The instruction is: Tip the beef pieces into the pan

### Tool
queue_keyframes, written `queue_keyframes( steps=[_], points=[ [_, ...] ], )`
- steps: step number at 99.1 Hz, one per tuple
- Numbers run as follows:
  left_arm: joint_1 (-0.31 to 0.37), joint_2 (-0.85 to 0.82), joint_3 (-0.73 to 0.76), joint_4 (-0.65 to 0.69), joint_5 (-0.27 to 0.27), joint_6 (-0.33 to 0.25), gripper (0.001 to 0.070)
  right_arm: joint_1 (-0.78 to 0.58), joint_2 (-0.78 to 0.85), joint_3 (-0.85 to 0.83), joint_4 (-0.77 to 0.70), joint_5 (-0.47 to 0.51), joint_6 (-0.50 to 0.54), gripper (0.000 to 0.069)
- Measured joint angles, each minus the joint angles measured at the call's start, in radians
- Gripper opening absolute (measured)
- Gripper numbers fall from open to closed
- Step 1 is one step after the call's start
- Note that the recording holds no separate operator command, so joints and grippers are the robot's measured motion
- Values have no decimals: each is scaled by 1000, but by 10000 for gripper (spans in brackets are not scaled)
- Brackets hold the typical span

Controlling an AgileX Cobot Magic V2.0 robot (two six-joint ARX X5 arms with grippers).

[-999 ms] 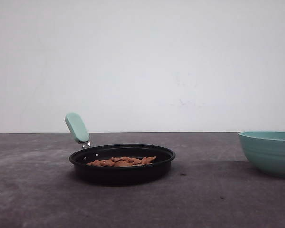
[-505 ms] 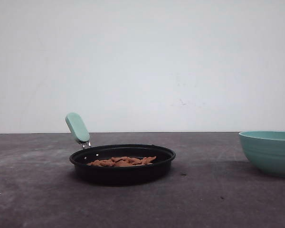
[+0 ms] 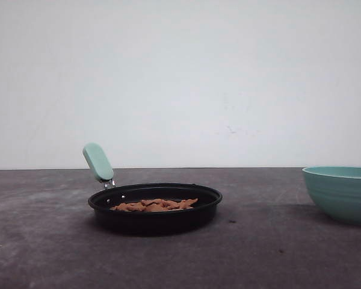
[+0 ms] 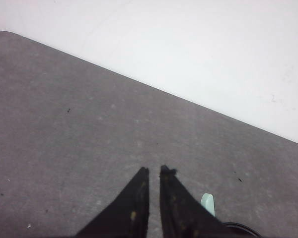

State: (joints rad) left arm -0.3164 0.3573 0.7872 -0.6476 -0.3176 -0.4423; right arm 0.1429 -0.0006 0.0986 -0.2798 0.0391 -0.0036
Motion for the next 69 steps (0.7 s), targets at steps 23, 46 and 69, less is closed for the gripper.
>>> queue_keyframes(
  steps=[23, 46, 69],
  points=[
    [0, 0, 0, 0, 0, 0, 14, -1, 5, -56, 38, -89, 27, 9],
    [0, 0, 0, 0, 0, 0, 14, -1, 5, -58, 38, -89, 27, 9],
    [0, 0, 0, 0, 0, 0, 14, -1, 5, -58, 39, -90, 27, 9]
  ],
)
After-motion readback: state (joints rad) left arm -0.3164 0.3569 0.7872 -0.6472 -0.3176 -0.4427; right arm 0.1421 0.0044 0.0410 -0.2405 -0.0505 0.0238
